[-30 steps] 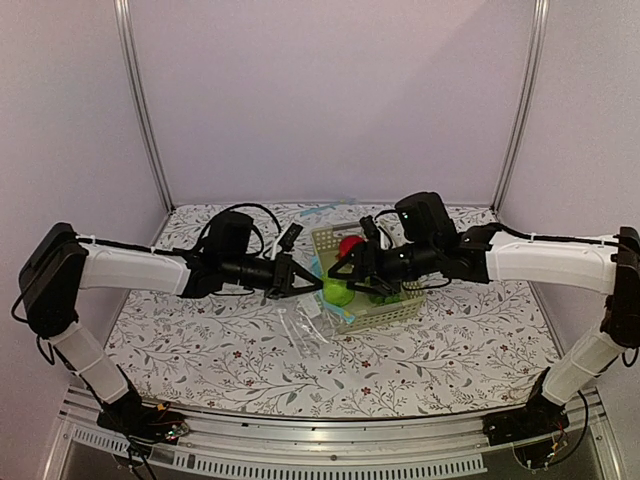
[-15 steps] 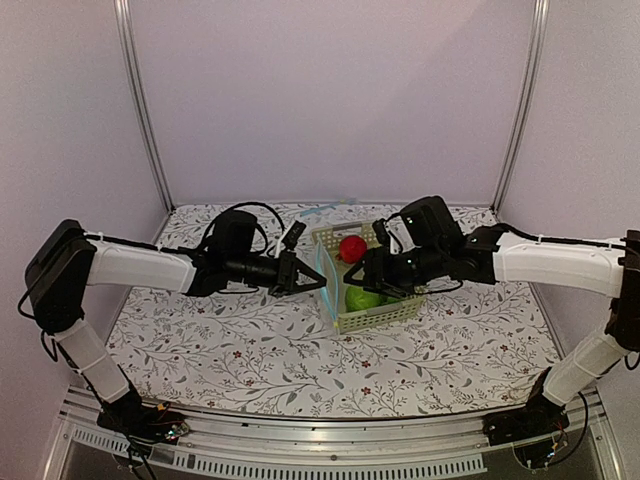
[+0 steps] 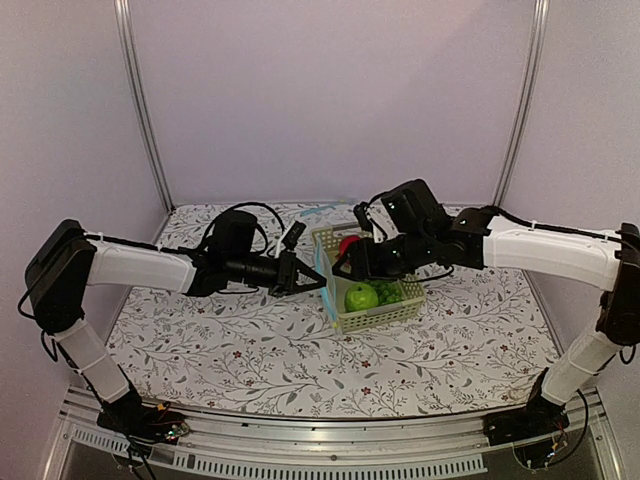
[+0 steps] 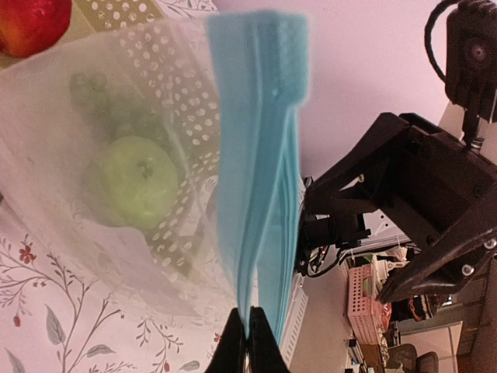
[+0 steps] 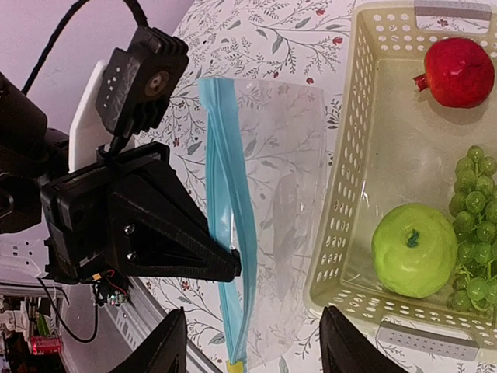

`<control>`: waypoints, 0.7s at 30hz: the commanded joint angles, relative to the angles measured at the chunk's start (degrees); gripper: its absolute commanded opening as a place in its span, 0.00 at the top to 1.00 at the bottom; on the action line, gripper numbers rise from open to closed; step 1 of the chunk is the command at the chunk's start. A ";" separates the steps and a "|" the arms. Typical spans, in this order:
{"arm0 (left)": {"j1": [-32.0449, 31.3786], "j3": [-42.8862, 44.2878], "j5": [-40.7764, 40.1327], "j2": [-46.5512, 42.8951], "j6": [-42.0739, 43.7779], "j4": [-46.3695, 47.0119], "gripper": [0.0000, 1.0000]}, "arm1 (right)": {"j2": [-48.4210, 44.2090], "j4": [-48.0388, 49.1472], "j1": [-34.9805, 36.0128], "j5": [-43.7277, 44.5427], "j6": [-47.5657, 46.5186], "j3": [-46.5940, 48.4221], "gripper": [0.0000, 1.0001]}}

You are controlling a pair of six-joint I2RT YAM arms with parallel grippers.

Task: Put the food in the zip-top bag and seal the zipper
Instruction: Open the zipper food storage bag at the center of the board.

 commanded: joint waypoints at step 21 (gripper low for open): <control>0.47 1.49 -20.22 -9.47 4.39 -22.40 1.00 | 12.02 -12.06 3.93 21.36 -1.75 11.62 1.00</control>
